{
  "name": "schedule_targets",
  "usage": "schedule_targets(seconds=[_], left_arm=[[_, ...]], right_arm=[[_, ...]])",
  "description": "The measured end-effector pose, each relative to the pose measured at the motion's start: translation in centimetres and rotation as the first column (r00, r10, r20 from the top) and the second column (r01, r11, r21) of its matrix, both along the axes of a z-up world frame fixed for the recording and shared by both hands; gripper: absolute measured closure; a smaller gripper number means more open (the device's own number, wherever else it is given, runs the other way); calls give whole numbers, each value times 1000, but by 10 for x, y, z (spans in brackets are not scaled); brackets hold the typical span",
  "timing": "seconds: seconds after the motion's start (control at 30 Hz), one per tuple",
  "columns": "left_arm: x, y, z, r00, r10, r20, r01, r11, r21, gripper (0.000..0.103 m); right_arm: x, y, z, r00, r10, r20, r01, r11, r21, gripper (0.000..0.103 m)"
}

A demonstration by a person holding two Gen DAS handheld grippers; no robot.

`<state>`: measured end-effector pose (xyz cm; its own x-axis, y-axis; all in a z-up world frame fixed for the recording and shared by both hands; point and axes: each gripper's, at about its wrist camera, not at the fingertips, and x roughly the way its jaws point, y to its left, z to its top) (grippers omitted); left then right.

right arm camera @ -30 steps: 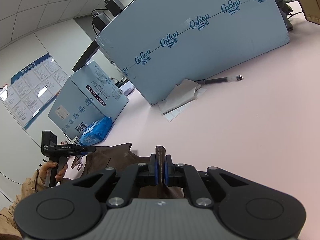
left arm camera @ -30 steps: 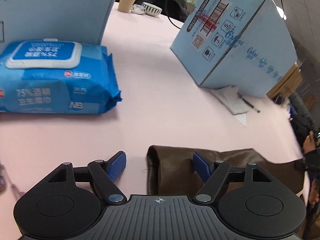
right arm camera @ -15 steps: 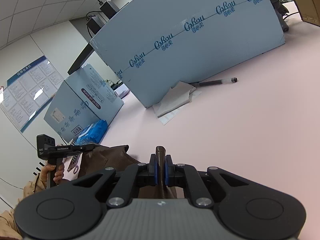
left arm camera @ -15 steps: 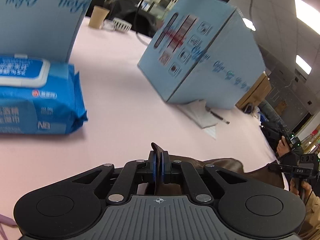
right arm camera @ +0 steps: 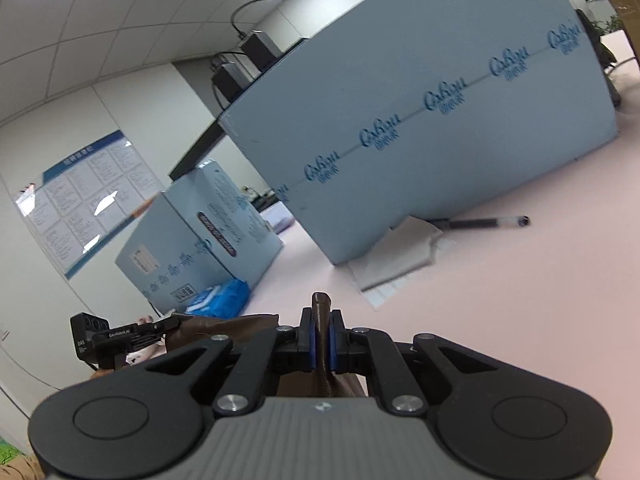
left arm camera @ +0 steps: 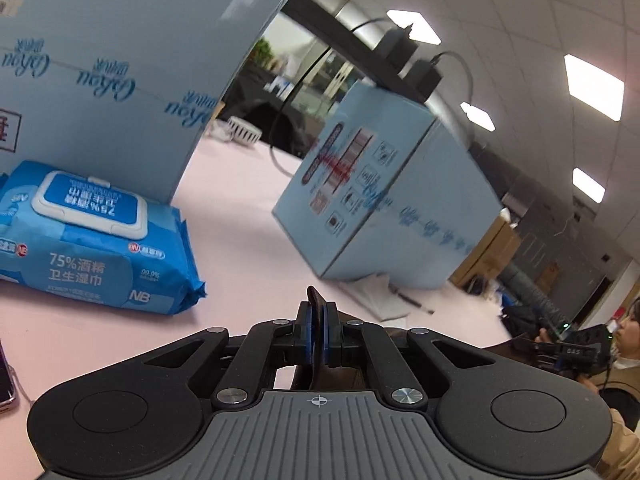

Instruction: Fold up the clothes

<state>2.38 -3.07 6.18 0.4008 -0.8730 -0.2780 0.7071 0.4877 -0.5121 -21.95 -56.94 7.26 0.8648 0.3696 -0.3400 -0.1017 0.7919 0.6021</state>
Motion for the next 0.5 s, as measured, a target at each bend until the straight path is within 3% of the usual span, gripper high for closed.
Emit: schedule_targets(seconds=[0.27,0.5], left_arm=[[-36,31,-6,996,-75,41,77,996,-41,99],[-57,55,-29,996,-85,-6,85,996,-33,99]], right_arm=[[-49,5,0,998,0,57,0,1000,3,96],[-85,12,-14,998,-5,65,5,1000,9,96]])
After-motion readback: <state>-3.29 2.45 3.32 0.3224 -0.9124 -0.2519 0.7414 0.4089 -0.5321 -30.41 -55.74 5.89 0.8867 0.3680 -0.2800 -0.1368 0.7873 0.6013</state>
